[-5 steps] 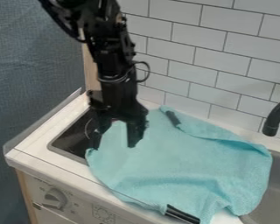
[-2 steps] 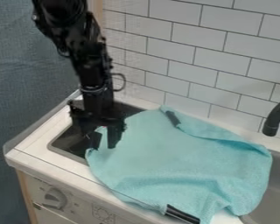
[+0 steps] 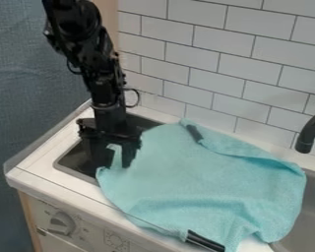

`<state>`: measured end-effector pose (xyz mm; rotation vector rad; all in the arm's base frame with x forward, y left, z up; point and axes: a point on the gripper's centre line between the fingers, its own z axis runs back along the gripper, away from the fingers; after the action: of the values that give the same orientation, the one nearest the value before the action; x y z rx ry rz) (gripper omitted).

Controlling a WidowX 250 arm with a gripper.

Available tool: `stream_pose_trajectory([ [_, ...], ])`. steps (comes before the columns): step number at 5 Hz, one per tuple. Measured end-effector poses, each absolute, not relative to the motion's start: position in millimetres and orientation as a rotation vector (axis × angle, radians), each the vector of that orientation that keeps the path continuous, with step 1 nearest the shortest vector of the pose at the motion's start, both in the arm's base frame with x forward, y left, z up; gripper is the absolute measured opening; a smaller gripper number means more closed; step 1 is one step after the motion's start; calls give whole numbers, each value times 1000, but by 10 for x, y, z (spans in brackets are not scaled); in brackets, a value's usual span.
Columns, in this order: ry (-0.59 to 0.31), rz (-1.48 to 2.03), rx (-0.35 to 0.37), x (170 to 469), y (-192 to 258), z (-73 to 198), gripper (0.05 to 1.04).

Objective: Fold the cloth from the left to the right

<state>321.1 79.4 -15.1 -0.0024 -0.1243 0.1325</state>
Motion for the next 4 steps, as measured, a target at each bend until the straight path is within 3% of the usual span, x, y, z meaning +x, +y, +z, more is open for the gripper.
stream_pose_trajectory([
  [2, -53, 147, 63, 3153, 906, -331, 985],
  [3, -43, 137, 61, 3173, 916, -371, 916],
  [4, -51, 122, 56, 3190, 909, -353, 681],
])
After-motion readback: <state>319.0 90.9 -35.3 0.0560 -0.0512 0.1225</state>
